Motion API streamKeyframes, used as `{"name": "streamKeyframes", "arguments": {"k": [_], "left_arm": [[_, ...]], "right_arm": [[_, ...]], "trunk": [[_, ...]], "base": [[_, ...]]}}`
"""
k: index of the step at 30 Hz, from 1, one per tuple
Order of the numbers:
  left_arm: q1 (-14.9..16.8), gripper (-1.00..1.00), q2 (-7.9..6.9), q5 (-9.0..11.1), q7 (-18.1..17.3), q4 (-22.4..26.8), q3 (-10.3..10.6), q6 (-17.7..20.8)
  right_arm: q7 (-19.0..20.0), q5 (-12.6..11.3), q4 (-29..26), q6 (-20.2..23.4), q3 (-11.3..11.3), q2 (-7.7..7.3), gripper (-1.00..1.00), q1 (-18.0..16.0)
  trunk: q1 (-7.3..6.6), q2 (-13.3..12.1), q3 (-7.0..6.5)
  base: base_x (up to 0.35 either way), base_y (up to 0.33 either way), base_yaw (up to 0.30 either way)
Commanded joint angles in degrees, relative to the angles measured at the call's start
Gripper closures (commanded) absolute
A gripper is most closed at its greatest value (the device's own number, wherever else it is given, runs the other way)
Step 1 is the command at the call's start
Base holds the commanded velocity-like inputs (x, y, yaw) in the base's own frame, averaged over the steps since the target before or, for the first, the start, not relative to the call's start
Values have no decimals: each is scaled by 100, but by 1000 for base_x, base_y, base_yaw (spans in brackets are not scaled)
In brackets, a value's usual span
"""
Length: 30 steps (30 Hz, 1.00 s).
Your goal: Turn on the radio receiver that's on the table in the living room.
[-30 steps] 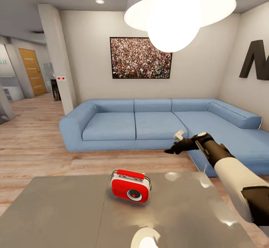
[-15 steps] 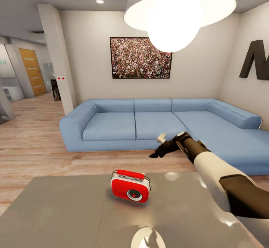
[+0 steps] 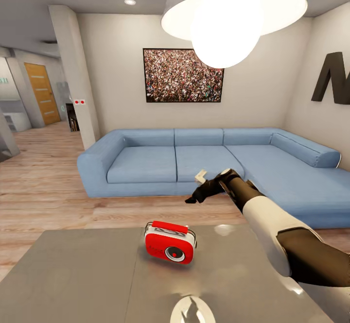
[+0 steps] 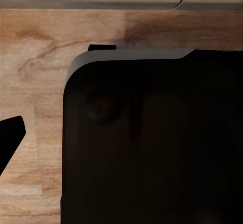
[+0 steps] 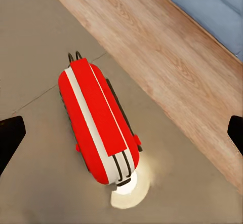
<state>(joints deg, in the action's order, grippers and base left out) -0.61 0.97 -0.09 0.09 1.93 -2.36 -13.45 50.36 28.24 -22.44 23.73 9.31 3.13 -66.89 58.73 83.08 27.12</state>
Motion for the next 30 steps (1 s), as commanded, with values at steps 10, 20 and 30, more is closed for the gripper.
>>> {"name": "streamKeyframes", "arguments": {"k": [10, 20, 30], "left_arm": [[0, -100, -1, 0, 0, 0, 0, 0], [0, -100, 0, 0, 0, 0, 0, 0], [0, -100, 0, 0, 0, 0, 0, 0]], "right_arm": [[-114, 294, -123, 142, 32, 81, -100, 0], [-216, 783, -62, 294, 59, 536, -100, 0], [-155, 979, 111, 582, 668, 686, -100, 0]], "trunk": [[0, 0, 0], [0, 0, 0], [0, 0, 0]], "base": [[0, 0, 0], [0, 0, 0], [0, 0, 0]]}}
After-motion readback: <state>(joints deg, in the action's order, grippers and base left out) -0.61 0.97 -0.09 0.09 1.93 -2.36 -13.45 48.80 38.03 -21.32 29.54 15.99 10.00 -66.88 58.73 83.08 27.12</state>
